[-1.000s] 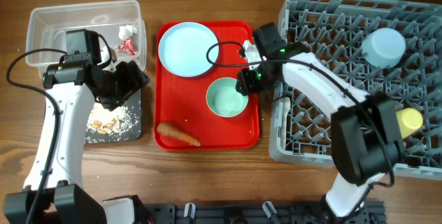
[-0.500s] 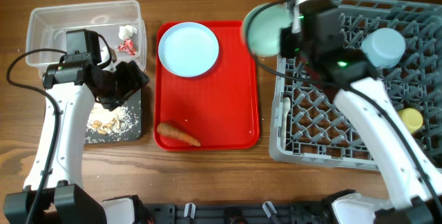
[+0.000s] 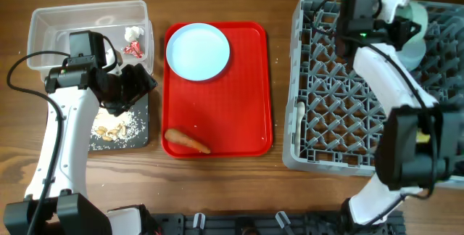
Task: Sort waste into correct bins and load items into the dishwasher rack
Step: 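Grasp the green bowl with right gripper and place it in the rack, then grasp the light-blue plate on the red tray with left gripper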
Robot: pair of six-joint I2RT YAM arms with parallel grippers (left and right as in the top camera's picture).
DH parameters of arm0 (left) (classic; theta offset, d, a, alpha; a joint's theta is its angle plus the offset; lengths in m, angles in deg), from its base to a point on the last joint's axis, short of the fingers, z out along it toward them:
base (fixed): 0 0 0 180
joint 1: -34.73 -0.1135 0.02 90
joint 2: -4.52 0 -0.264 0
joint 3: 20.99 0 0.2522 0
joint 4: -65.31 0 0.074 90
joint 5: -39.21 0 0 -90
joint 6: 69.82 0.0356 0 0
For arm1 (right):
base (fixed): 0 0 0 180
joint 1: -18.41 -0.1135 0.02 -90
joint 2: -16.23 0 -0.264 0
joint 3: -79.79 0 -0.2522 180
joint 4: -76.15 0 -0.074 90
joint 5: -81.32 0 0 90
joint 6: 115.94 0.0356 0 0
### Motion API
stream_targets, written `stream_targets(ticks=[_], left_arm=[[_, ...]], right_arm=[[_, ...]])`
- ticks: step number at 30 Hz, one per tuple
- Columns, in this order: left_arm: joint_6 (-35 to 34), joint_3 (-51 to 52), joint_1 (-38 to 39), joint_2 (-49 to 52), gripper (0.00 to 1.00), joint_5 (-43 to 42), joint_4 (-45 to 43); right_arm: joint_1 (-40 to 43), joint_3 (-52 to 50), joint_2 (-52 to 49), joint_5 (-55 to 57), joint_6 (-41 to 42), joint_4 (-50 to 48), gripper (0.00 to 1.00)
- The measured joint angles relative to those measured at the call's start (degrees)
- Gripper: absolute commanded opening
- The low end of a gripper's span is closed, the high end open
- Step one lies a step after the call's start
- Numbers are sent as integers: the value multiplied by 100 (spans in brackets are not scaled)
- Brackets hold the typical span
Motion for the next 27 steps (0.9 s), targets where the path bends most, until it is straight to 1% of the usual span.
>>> stream_targets(ticks=[2,4,6,7,8,10,11,12,13,15,16,18,20,21,22,23,24,27], left_arm=[[2,0,0,0,78,0,-2],[0,0,0,0,78,0,-2],[2,0,0,0,78,0,-2],[2,0,0,0,78,0,0],[2,0,0,0,78,0,4],[2,0,0,0,78,0,2],[0,0,0,0,78,0,4],[0,0,0,0,78,0,4],[0,0,0,0,78,0,4],[0,0,0,0,78,0,4],[0,0,0,0,78,0,7],[2,0,0,0,78,0,4],[0,0,0,0,80,0,4],[2,0,0,0,81,0,7],[2,0,0,0,82,0,7],[2,0,0,0,82,0,7],[2,0,0,0,82,0,4],[2,0,0,0,82,0,4]], right_arm=[[-11,0,-269,-52,-37,118,4],[-79,4,-313,-192,-66,284,5],[-289,35,-297,-577,-61,634,7],[-380,50,-295,-796,-4,748,13],[-509,55,-297,-1082,96,960,16],[-629,48,-299,-1493,225,1233,35],[-638,46,-299,-1574,295,1335,39],[-638,46,-299,-1624,376,1410,53],[-638,46,-299,-1663,437,1541,62],[-638,50,-299,-1838,562,1829,65],[-638,46,-291,-2146,743,2081,66],[-638,42,-50,-2782,946,2179,71],[-638,42,459,-3348,1027,2197,72],[-638,42,925,-3783,1064,2214,72],[-638,42,1399,-4476,1088,2225,71],[-640,42,1582,-4819,1104,2225,70],[-645,42,1891,-5624,1108,2225,70],[-699,42,2024,-7888,1130,2159,70]])
